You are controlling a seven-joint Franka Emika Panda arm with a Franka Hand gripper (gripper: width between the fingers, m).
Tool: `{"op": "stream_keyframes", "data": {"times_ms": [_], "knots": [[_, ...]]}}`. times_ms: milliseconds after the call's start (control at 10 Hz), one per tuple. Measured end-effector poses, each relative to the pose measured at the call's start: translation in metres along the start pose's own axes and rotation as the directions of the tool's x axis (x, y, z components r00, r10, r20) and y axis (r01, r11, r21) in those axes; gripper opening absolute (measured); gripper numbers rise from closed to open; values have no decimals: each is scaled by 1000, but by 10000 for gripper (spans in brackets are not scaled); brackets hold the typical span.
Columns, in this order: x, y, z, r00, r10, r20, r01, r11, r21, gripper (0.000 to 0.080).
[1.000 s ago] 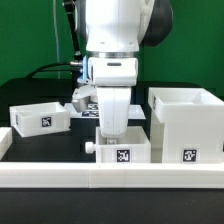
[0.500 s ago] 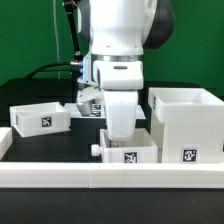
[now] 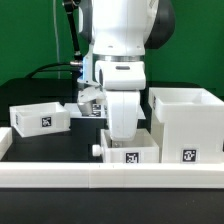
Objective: Assemble drawer
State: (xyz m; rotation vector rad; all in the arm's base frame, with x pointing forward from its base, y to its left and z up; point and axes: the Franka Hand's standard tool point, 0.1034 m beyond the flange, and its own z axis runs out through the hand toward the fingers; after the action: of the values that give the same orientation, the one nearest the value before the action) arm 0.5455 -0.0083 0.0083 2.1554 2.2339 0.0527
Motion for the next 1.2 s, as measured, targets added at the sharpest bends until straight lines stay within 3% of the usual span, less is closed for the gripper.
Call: {"op": "stream_keyframes", "data": {"times_ms": [500,800,1200], "knots": [[-17,1,-12,999,39,11,-39,999,-5,41],[0,2,-11,994,103,31,-103,995,-7,41],[-3,1,-10,995,97,33,-97,995,-4,41]]}}
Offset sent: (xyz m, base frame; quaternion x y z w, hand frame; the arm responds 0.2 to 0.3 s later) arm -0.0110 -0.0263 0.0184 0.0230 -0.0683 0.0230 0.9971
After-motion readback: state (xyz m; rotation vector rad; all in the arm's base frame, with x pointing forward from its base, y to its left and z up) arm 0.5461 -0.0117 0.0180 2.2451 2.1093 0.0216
